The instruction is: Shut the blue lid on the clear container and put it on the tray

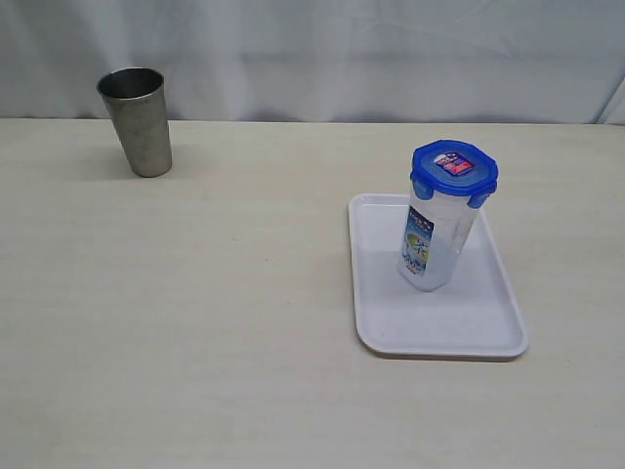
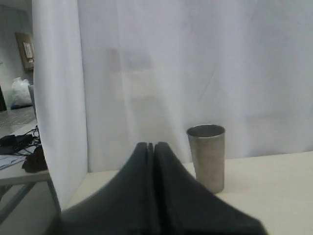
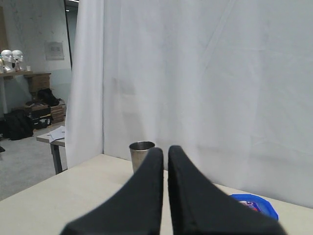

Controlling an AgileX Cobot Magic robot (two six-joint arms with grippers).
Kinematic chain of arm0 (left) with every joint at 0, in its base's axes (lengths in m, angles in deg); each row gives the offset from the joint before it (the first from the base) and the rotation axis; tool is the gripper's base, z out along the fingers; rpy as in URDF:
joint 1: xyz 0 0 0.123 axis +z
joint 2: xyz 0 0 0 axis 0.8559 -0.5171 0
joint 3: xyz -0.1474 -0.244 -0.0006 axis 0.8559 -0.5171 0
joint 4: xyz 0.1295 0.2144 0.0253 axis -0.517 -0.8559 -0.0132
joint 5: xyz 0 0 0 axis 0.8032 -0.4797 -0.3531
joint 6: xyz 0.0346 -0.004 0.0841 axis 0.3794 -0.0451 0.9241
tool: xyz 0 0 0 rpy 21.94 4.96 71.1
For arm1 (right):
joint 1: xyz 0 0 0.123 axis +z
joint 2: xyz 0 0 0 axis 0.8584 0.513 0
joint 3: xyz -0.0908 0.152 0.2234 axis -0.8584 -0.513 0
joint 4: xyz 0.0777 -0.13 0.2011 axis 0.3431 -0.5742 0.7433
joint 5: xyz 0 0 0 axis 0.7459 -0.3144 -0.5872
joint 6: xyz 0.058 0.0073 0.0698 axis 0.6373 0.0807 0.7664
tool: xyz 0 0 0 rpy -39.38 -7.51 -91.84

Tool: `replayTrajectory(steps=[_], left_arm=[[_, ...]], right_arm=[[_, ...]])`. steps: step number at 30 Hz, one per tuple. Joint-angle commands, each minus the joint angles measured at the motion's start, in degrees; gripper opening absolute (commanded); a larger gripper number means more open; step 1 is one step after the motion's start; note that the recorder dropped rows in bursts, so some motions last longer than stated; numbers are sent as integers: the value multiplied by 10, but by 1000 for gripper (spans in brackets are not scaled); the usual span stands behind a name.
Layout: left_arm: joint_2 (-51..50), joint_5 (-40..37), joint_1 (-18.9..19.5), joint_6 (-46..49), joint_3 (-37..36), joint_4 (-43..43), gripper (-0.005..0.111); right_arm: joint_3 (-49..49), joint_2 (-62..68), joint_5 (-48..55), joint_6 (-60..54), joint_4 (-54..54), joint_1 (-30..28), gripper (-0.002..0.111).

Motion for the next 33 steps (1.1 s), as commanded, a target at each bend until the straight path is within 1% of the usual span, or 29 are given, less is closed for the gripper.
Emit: replayTrajectory(steps=[1, 4, 5, 7, 14, 17, 22, 33], left_arm=[[3, 14, 8, -4, -40, 6, 0], [3, 47, 8, -4, -53, 6, 0], [3, 20, 8, -4, -53, 6, 0], [3, 4, 8, -4, -53, 5, 0], [3, -7, 8, -4, -53, 5, 0], [3, -38, 8, -4, -53, 5, 0], [3, -130, 8, -4, -53, 5, 0], [3, -134, 8, -9, -53, 7, 0]], right_arm=[[-2, -3, 0, 1, -5, 0, 4], [-2, -3, 0, 1, -5, 0, 4], [-2, -3, 0, 1, -5, 0, 4], [-2, -3, 0, 1, -4, 0, 4], [-2, -3, 0, 1, -4, 0, 4], [-2, -3, 0, 1, -4, 0, 4], [-2, -3, 0, 1, -4, 0, 4], [-2, -3, 0, 1, -4, 0, 4]])
